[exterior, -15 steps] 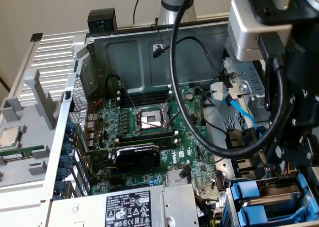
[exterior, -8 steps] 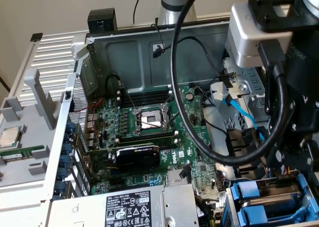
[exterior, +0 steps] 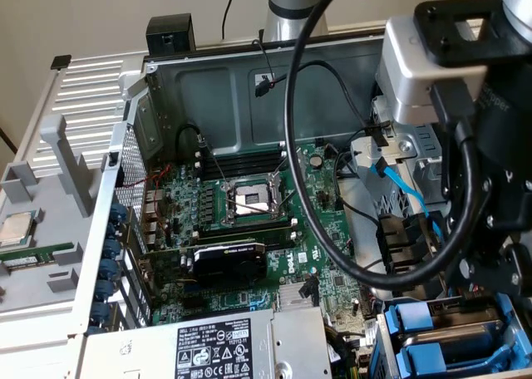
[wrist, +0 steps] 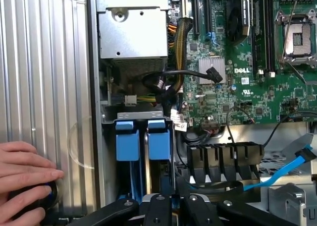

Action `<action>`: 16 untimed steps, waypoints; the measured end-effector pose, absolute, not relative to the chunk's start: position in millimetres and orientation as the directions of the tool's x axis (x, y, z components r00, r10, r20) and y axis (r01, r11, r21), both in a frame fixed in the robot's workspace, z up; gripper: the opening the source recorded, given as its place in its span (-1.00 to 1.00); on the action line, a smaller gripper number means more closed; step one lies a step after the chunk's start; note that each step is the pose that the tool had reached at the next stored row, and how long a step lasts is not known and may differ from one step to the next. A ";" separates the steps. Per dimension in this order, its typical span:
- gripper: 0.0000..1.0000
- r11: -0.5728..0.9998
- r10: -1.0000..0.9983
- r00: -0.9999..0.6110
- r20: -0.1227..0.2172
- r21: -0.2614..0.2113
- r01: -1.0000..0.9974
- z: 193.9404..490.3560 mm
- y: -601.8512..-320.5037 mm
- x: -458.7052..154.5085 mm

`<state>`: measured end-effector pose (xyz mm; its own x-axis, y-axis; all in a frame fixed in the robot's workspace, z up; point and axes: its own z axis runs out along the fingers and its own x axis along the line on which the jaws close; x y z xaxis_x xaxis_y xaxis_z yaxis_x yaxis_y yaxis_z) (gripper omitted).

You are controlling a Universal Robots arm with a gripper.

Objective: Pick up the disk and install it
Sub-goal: 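Insert the second disk wire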

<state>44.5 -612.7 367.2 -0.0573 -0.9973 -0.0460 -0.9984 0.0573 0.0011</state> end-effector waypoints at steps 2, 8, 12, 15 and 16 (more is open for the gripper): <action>-0.68 0.057 -0.997 -0.057 -0.044 0.001 -0.998 365.9 -612.9 44.3; -0.68 0.058 -0.997 -0.058 -0.042 0.001 -0.998 360.2 -613.3 43.2; -0.68 0.057 -0.997 -0.057 -0.042 0.001 -0.998 358.4 -613.4 41.4; -0.68 0.058 -0.997 -0.057 -0.042 -0.003 -0.998 357.9 -613.7 40.8; -0.68 0.058 -0.997 -0.057 -0.042 -0.005 -0.998 357.7 -613.8 40.7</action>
